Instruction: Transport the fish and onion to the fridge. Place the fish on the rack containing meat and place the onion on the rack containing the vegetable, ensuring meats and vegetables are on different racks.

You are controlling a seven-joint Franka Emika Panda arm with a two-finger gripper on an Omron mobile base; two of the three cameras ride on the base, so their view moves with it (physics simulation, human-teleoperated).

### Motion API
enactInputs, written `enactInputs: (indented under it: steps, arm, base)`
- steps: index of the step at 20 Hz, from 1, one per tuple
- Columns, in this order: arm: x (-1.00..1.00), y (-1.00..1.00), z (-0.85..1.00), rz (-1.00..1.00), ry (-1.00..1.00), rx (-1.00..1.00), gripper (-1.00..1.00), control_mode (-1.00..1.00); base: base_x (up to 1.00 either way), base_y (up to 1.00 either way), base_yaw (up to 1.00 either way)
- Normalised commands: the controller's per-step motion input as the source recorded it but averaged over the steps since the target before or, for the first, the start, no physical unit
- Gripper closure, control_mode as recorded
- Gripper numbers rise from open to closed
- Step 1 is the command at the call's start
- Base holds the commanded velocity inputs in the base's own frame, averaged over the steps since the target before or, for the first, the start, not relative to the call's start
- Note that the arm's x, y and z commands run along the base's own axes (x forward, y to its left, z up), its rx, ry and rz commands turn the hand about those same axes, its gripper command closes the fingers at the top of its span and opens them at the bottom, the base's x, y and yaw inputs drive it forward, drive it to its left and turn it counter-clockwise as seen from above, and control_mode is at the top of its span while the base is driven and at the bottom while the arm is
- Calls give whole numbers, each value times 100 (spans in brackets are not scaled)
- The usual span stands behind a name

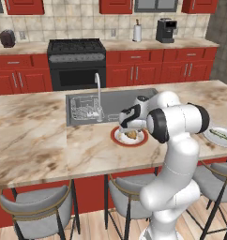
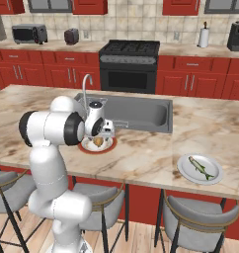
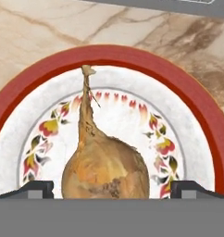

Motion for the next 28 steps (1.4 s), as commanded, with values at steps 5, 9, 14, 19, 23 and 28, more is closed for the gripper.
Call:
enactInputs:
  steps: [5,9,14,19,23,28]
  arm:
    - [2,1,-18,0,0,0,-100,-100]
    - [-14,5,-9,0,5,0,-100,-100]
    - [0,11,-24,0,3,0,-100,-100]
    - [3,13,-33,0,0,-1,100,-100]
    - [-6,0,-34,0,8,0,100,-100]
    - [-37,0,30,0,0,0,100,-100]
  base:
    - [0,0,0]
    - [0,0,0]
    - [0,0,0]
    - [0,0,0]
    - [0,0,0]
    - [0,0,0]
